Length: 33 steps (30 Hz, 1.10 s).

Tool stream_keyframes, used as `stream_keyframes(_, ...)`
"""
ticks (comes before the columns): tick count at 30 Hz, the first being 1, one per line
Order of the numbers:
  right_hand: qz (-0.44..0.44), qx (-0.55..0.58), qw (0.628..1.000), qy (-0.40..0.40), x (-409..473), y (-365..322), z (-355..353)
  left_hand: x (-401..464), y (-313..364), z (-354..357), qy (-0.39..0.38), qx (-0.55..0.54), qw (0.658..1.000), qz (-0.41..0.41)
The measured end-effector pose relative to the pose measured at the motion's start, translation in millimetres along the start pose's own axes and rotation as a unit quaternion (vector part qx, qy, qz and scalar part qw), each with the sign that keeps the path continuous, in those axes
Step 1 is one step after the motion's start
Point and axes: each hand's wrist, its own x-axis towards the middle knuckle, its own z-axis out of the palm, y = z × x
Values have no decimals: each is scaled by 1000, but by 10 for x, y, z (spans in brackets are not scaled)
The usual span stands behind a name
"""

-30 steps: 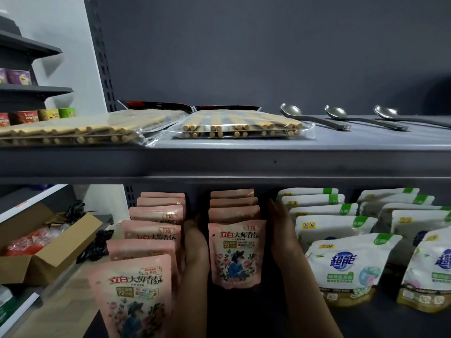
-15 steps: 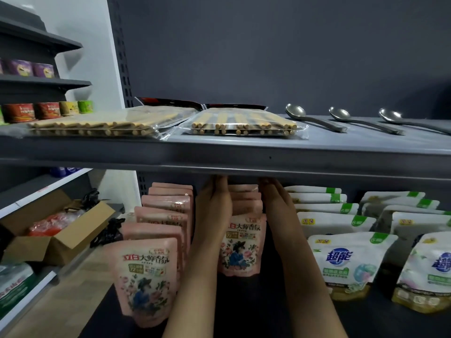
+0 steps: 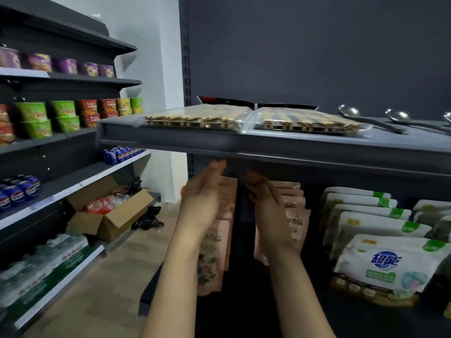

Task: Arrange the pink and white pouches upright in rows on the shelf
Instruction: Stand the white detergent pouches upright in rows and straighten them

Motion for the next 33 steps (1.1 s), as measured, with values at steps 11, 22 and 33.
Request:
stream_keyframes(11, 34, -10, 997, 67, -65, 211, 468, 420, -389, -680, -53, 17, 998, 39)
stream_keyframes(22, 167, 85, 976, 109, -416, 804, 353, 384, -1215, -788, -180, -170, 942, -227)
stream_keyframes(33, 316, 63, 932, 165, -570, 1030, 672, 321, -1737, -709, -158, -228, 898, -342)
